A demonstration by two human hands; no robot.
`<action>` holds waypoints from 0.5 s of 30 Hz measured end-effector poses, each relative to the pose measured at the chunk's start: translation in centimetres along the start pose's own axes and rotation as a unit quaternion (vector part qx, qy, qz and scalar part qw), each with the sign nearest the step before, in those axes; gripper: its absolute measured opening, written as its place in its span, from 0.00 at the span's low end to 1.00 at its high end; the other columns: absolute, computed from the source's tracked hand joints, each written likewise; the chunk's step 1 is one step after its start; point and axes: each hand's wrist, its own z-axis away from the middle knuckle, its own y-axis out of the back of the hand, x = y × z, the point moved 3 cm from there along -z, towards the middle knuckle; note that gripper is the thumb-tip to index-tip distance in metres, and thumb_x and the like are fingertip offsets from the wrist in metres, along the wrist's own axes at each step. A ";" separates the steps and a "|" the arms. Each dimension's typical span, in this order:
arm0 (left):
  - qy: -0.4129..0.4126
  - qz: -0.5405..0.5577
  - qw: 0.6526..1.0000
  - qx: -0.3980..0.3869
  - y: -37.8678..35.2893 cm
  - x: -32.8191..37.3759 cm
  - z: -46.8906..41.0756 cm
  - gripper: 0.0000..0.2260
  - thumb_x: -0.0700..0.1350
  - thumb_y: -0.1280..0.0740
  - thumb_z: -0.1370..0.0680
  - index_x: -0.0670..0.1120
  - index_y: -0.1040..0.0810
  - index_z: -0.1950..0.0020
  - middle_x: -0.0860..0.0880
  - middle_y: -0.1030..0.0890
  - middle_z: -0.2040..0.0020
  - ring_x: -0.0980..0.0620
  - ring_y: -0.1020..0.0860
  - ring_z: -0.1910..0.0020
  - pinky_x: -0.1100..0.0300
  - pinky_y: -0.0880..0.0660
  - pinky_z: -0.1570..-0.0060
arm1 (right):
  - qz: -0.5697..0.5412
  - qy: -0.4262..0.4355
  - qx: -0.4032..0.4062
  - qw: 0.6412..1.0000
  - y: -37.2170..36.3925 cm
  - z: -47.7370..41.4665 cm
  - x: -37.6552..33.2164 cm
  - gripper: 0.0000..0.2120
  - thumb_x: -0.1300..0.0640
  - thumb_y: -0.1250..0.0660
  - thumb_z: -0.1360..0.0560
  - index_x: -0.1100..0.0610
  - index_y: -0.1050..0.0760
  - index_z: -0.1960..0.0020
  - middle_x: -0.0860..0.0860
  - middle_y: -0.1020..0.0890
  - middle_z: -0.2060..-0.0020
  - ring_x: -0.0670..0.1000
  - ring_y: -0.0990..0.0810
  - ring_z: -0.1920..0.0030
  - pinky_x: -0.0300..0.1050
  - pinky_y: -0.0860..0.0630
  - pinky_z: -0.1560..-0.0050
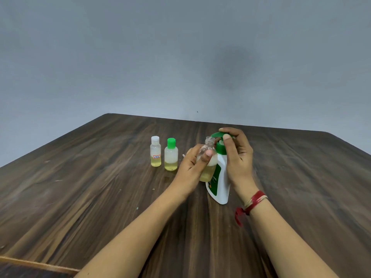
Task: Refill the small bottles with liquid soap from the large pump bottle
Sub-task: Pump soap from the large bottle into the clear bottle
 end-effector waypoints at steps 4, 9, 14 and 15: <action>0.004 0.005 1.000 0.002 -0.1 -0.1 0.0 0.26 0.72 0.36 0.32 0.54 0.22 0.47 0.46 0.20 0.48 0.47 0.24 0.44 0.52 0.27 0.43 | 0.006 -0.006 -0.002 1.000 0.0 0.0 0.1 0.06 0.60 0.40 0.23 0.55 0.25 0.50 0.40 0.19 0.59 0.42 0.20 0.58 0.35 0.24 0.58; 0.004 -0.001 1.000 0.000 -0.2 0.0 0.1 0.27 0.73 0.36 0.32 0.53 0.22 0.47 0.43 0.20 0.48 0.43 0.24 0.43 0.49 0.27 0.42 | 0.006 0.001 -0.006 1.000 0.0 0.0 0.1 0.06 0.59 0.39 0.22 0.54 0.24 0.48 0.39 0.18 0.57 0.43 0.20 0.56 0.35 0.24 0.56; 0.002 -0.005 1.000 0.003 -0.1 0.1 0.0 0.24 0.72 0.37 0.31 0.55 0.21 0.48 0.48 0.20 0.50 0.42 0.24 0.44 0.47 0.28 0.43 | 0.000 -0.004 0.000 1.000 0.0 0.1 0.1 0.07 0.59 0.39 0.22 0.54 0.24 0.47 0.41 0.18 0.55 0.44 0.19 0.54 0.35 0.23 0.54; 0.001 -0.009 1.000 0.004 -0.1 0.0 0.0 0.23 0.72 0.37 0.30 0.56 0.21 0.49 0.48 0.20 0.50 0.40 0.25 0.42 0.45 0.29 0.41 | -0.001 -0.004 0.002 1.000 0.0 0.1 0.1 0.07 0.59 0.39 0.22 0.55 0.24 0.47 0.41 0.18 0.55 0.44 0.19 0.54 0.35 0.23 0.54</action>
